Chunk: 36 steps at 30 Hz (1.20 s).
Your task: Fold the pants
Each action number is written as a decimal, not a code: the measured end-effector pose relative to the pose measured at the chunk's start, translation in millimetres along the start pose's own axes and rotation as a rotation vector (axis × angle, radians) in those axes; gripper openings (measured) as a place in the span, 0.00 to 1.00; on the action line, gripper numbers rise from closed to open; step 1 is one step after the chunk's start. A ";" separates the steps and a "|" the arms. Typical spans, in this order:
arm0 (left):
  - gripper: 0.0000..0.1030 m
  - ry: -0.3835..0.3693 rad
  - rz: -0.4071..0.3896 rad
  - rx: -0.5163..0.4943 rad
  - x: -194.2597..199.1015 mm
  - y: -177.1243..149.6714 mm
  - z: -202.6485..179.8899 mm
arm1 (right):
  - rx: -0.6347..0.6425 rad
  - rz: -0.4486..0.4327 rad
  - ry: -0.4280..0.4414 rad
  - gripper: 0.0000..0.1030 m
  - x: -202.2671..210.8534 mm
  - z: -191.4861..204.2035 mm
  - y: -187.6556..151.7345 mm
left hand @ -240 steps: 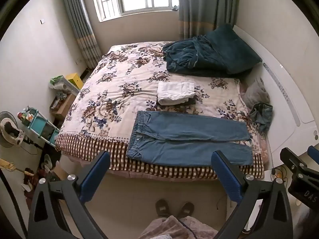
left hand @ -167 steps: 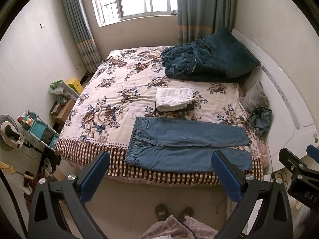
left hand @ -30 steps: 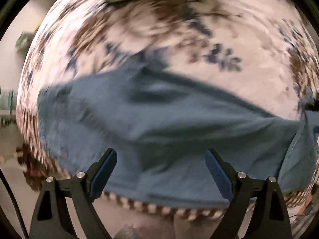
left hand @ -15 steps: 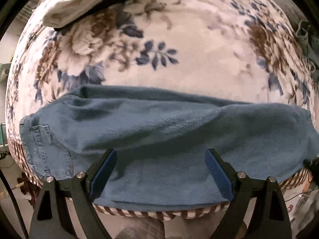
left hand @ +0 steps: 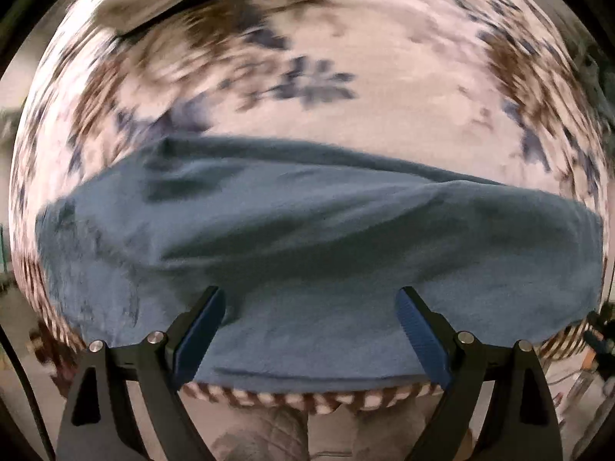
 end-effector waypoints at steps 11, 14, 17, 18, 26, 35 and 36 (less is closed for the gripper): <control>0.88 0.074 0.036 0.376 -39.2 -50.4 233.4 | 0.237 0.358 0.131 0.52 -111.1 172.6 -168.4; 0.86 0.091 0.023 0.456 -51.4 -70.4 300.5 | 0.222 0.396 0.138 0.52 -137.1 198.9 -218.2; 0.74 0.045 0.003 0.518 -64.3 -82.6 351.9 | 0.148 0.381 0.162 0.52 -159.2 208.3 -247.0; 0.74 0.019 0.007 0.541 -71.4 -86.2 368.2 | 0.123 0.355 0.169 0.52 -165.7 212.4 -251.7; 0.74 -0.257 0.088 0.745 -140.9 -97.3 430.5 | 0.007 0.170 0.154 0.08 -190.1 222.8 -261.9; 0.25 -0.188 -0.040 0.638 -119.9 -107.8 432.2 | 0.144 0.111 0.070 0.05 -151.4 237.4 -296.3; 0.25 -0.194 -0.038 0.634 -115.5 -111.3 434.1 | 0.156 0.115 0.065 0.05 -144.1 234.2 -297.5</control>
Point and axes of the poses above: each gripper's, at about its wrist camera, not at the fingertips, and x roughly against the way its jaws point, z to its left, y to its top, the point moved 2 cm from there along -x, roughly the way its jaws point, and after that the axes turned 7 degrees about y, right-handed, at the moved point
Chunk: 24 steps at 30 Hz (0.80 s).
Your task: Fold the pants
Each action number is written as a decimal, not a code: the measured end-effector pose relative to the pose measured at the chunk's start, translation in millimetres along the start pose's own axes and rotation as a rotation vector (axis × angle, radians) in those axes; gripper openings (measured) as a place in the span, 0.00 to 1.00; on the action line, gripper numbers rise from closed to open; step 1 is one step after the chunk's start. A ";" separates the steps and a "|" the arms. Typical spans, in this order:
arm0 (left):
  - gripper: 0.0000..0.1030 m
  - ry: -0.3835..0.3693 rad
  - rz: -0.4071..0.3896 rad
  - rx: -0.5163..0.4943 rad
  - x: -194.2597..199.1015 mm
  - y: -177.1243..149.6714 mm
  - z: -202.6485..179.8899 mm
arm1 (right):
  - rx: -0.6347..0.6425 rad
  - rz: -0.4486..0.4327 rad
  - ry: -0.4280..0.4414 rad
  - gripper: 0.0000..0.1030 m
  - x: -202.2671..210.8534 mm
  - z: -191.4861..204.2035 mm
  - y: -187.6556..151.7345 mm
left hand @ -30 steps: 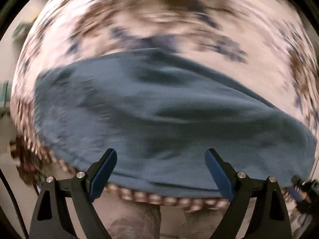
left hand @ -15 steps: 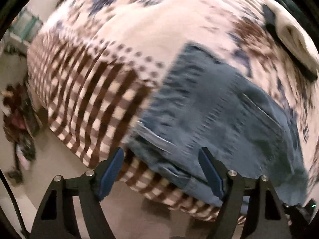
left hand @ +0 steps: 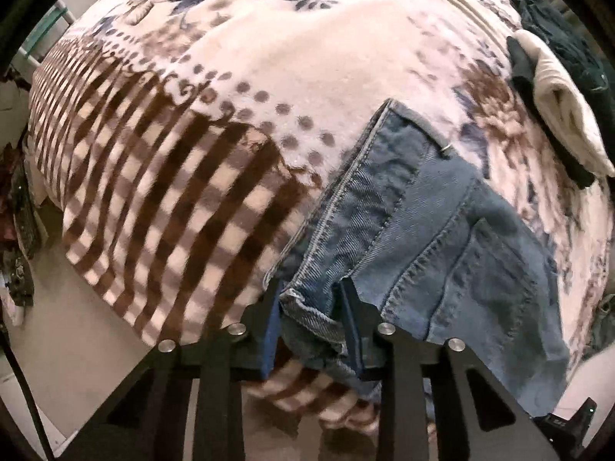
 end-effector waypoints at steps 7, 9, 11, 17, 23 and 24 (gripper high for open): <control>0.20 0.029 0.080 -0.024 -11.9 -2.3 16.4 | 0.047 0.061 -0.042 0.05 2.3 -25.3 -4.8; 0.23 0.026 0.091 -0.013 -13.2 0.4 15.4 | 0.038 0.129 -0.055 0.17 -16.2 -28.4 1.6; 0.26 0.072 0.075 -0.031 3.1 0.4 12.3 | 0.063 0.210 -0.103 0.45 -25.9 -19.3 5.8; 0.95 0.155 -0.079 -0.203 54.6 -10.0 -43.0 | 0.376 0.257 -0.079 0.48 18.7 59.9 5.2; 0.95 0.099 -0.101 -0.358 22.9 8.2 -122.9 | 0.686 0.275 -0.025 0.56 -17.2 178.7 72.4; 0.95 0.091 -0.089 -0.377 12.8 16.3 -136.3 | 0.687 0.324 -0.014 0.56 -34.3 190.0 86.9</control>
Point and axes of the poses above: each gripper's, at about its wrist camera, not at the fingertips, and x roughly against the way its jaws point, z to its left, y to its top, the point moved 2 cm from there along -x, roughly the way its jaws point, and after that the axes turned 7 degrees about y, right-handed, at the moved point
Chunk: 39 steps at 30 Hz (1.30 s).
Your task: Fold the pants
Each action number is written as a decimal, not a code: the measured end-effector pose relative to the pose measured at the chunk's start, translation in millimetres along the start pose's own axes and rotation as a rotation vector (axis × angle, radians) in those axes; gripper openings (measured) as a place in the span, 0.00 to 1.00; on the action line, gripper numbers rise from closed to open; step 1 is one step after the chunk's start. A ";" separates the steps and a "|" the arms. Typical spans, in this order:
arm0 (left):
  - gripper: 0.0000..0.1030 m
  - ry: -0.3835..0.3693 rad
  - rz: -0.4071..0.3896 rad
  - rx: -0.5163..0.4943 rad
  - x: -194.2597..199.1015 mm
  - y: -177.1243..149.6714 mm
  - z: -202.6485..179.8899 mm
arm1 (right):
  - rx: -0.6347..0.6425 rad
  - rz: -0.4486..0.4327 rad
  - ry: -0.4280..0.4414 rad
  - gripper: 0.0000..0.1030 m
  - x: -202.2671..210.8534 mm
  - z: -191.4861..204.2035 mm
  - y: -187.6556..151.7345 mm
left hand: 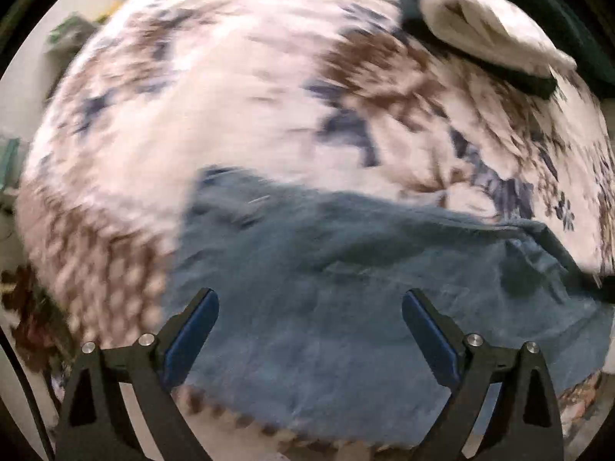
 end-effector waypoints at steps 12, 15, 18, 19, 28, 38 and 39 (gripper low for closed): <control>0.95 0.013 0.057 -0.065 -47.0 31.6 -22.2 | 0.052 0.316 0.219 0.61 -73.3 -12.1 58.8; 0.95 0.021 0.053 -0.083 -48.4 27.3 -22.9 | 0.147 0.317 0.117 0.18 -78.6 -3.4 43.7; 0.95 0.039 0.053 -0.118 -48.1 16.9 -26.5 | 0.141 0.183 0.049 0.15 -52.8 -3.2 54.8; 0.95 0.042 0.053 -0.125 -48.8 15.6 -27.1 | 0.130 0.146 0.041 0.15 -43.3 -5.0 58.9; 0.95 0.018 0.087 -0.067 -43.4 1.0 -19.0 | 0.166 0.093 -0.017 0.31 6.7 2.9 62.2; 0.95 0.017 0.103 -0.050 -45.1 1.1 -11.0 | 0.029 0.036 -0.216 0.31 0.9 -43.0 73.0; 0.95 0.020 0.092 -0.050 -43.7 0.8 -9.5 | 0.073 -0.009 -0.282 0.31 11.1 -37.5 73.0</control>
Point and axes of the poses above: each gripper's, at about its wrist camera, not at the fingertips, and x roughly against the way its jaws point, z to its left, y to its top, the point moved 2 cm from there along -x, roughly the way its jaws point, and after that the axes turned 7 degrees about y, right-handed, at the moved point
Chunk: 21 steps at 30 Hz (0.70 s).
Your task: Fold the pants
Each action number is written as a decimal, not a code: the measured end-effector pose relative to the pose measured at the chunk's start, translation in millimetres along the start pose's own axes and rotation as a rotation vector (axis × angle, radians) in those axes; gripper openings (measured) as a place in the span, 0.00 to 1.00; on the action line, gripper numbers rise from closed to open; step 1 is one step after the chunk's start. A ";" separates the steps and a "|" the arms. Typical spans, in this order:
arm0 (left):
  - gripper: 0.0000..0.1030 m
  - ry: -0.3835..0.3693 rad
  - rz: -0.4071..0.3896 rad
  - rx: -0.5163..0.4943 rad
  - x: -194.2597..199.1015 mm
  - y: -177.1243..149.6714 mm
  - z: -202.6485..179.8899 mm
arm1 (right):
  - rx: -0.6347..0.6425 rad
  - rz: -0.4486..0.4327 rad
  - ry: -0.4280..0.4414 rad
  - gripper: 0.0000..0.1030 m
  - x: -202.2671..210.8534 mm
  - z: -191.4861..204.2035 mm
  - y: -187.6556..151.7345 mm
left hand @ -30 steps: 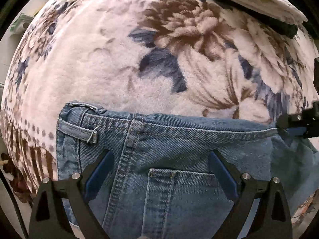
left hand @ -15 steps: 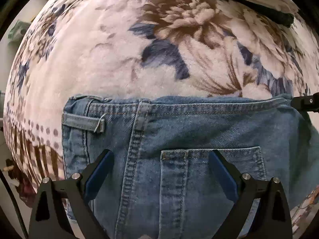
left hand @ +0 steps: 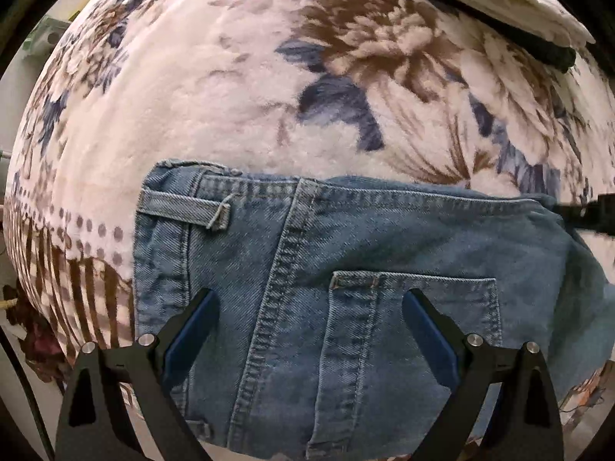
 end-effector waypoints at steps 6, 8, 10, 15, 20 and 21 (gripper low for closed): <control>0.95 -0.011 -0.002 0.044 4.2 -6.6 17.0 | -0.032 -0.012 0.283 0.35 37.9 8.7 -31.5; 0.95 -0.022 0.005 0.068 5.7 -9.3 28.8 | -0.042 0.110 0.429 0.35 17.8 13.7 -44.7; 0.95 -0.015 0.001 0.077 8.9 -12.0 39.9 | -0.019 0.103 0.298 0.33 2.4 9.3 -45.1; 0.95 0.017 0.009 0.105 12.6 -24.4 69.7 | -0.173 -0.092 0.174 0.32 28.6 -40.3 -29.9; 0.95 0.005 0.011 0.156 10.3 -27.1 87.0 | -0.035 -0.065 0.180 0.34 45.2 -34.6 -26.5; 0.95 0.001 0.006 0.157 10.8 -25.6 85.5 | -0.004 -0.039 0.171 0.34 31.9 -18.6 -31.6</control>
Point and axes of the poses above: each gripper's, at about its wrist camera, not at the fingertips, and x roughly against the way its jaws point, z to its left, y to its top, the point moved 2 cm from there along -x, roughly the way its jaws point, and after that the axes turned 7 degrees about y, right-handed, at the moved point
